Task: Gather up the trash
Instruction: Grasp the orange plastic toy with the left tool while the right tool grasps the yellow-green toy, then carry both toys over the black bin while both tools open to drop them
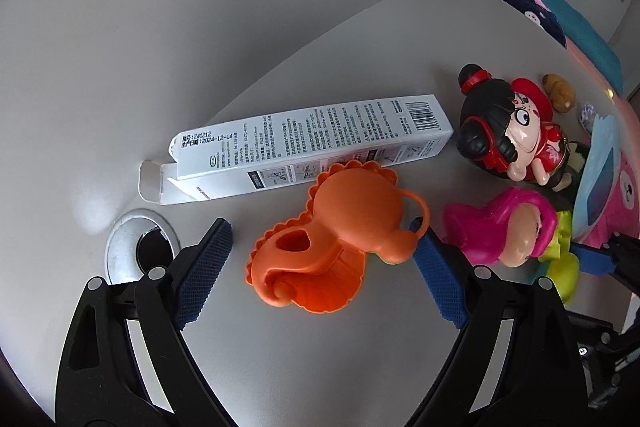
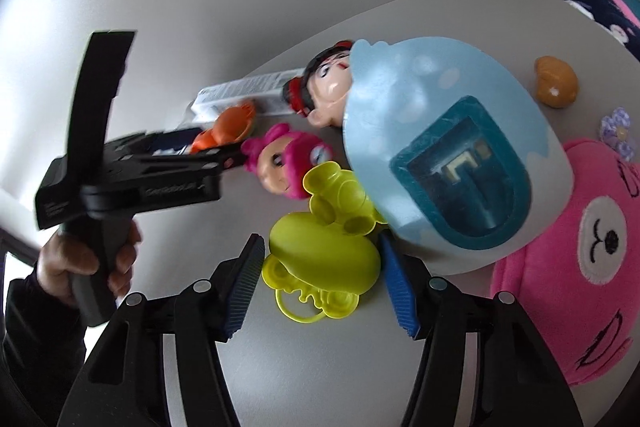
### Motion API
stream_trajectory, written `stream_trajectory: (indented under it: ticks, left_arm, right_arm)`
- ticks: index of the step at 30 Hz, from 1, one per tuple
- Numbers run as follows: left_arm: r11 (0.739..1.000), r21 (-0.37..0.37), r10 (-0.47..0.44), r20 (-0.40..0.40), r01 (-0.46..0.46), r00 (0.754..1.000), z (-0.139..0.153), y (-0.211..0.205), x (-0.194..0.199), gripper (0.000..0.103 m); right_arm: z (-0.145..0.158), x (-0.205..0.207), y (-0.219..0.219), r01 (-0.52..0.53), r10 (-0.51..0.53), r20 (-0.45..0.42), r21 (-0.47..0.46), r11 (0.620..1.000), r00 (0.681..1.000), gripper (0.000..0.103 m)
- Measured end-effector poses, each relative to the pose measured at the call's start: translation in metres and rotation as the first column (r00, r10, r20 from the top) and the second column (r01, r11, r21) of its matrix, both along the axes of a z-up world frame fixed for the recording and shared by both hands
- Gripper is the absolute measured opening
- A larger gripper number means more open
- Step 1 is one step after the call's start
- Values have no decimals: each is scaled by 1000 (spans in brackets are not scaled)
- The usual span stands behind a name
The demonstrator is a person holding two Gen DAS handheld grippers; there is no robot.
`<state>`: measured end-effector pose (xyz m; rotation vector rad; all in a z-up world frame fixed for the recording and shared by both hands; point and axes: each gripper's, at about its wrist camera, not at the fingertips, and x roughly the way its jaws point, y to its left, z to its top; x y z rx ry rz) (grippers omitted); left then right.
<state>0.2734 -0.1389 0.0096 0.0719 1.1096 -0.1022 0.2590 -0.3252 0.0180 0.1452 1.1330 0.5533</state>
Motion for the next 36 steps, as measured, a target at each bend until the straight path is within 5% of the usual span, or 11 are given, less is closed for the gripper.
stream_trajectory:
  ticks: [4,6,10,14,24,36]
  left_arm:
    - [1000,0,-15,11,15,1000,1,-1,0,85]
    - [1000,-1,-30,26,30,999,2,-1,-4,74]
    - [998,-1,-55,34,55,998,4,0,-12,70]
    - [998,-17,-58,33,59,998,4,4,-14,70]
    - [996,-85,-35,63,40,997,22,3,-36,70]
    - [992,-68,-94,144,105,985,81,-55,-84,70]
  right_arm:
    - [1,-5,7,-15,16,30,-47,999,999,60]
    - [1,-6,13,-18,22,57,-75,997,998,61]
    - [-2,-8,29,-42,51,82,-109,993,995,73]
    - [-3,-12,40,-57,78,124,-168,984,989,60]
    - [4,-14,7,-20,20,29,8,1000,999,60]
    - [65,-71,-71,4,-16,118,104,995,993,60]
